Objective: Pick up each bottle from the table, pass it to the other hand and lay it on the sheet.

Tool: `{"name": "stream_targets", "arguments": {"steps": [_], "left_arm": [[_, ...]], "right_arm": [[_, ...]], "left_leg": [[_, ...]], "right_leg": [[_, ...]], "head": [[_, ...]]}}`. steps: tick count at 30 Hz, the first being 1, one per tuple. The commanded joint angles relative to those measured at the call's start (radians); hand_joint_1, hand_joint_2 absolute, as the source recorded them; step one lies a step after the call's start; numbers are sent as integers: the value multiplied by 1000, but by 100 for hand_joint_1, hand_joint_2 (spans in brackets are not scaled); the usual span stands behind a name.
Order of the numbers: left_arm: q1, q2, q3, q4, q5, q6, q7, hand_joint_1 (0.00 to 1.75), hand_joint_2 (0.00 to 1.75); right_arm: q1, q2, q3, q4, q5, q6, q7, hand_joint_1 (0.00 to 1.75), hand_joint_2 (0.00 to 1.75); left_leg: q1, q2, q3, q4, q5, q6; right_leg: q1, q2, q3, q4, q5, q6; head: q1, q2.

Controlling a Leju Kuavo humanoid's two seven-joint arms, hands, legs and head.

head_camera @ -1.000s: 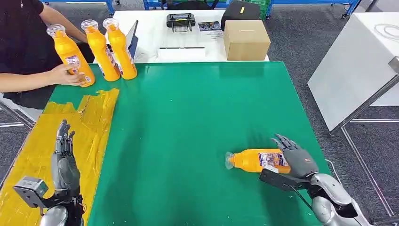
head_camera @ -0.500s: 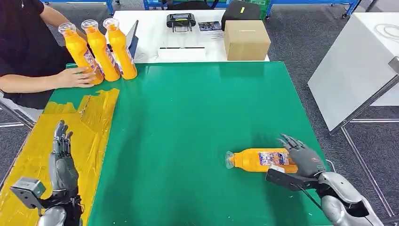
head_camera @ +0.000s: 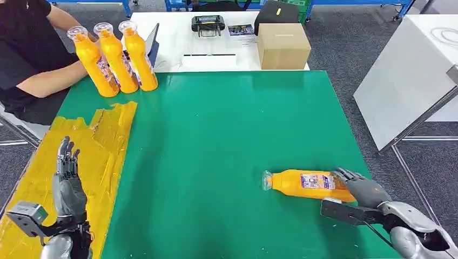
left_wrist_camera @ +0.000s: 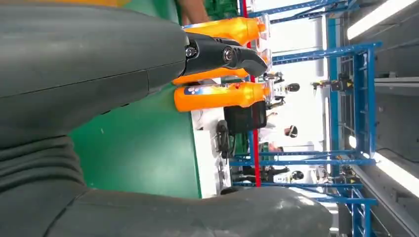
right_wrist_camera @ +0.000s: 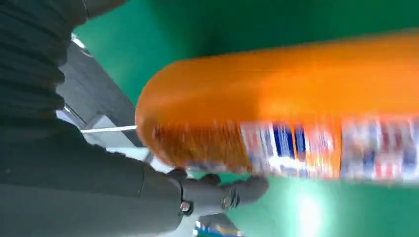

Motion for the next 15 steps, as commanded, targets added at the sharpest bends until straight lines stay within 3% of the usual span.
{"name": "stream_targets", "arguments": {"steps": [1,3,5,6,10,14,15], "left_arm": [[-117,35,-51,176,7,5,4,0,0],[-123,39,-62,184,12,12,3,0,0],[-123,39,-62,184,12,12,3,0,0],[-120,40,-61,184,12,12,3,0,0],[-116,41,-61,177,12,12,3,0,0],[-131,43,-69,193,14,12,4,0,0],[-130,43,-68,192,16,13,4,0,0]], "right_arm": [[-113,178,202,476,81,-51,-43,175,175],[-139,221,241,563,111,-101,-45,175,175],[-139,221,241,563,111,-101,-45,175,175],[-143,215,239,562,111,-100,-44,175,175],[-132,201,235,528,106,-90,-41,175,175],[-152,279,230,632,126,-123,-31,175,175],[-155,291,229,649,130,-135,-34,175,175]], "left_leg": [[3,-3,4,-4,2,-1],[5,-1,7,-6,3,-1],[4,-1,5,-3,2,-1],[5,7,10,-3,0,-1],[9,12,20,-2,-4,-1],[9,10,15,-4,0,-1],[10,12,21,-3,-3,-1]], "right_leg": [[3,-2,6,-7,3,-1],[5,-1,9,-10,5,-2],[5,-1,7,-6,3,-1],[6,6,8,-7,4,-2],[10,11,7,-8,3,-2],[10,10,5,-11,7,-2],[10,11,9,-10,5,-2]], "head": [[0,0],[0,0],[2,0],[-2,0],[0,0],[0,0],[0,0]]}}
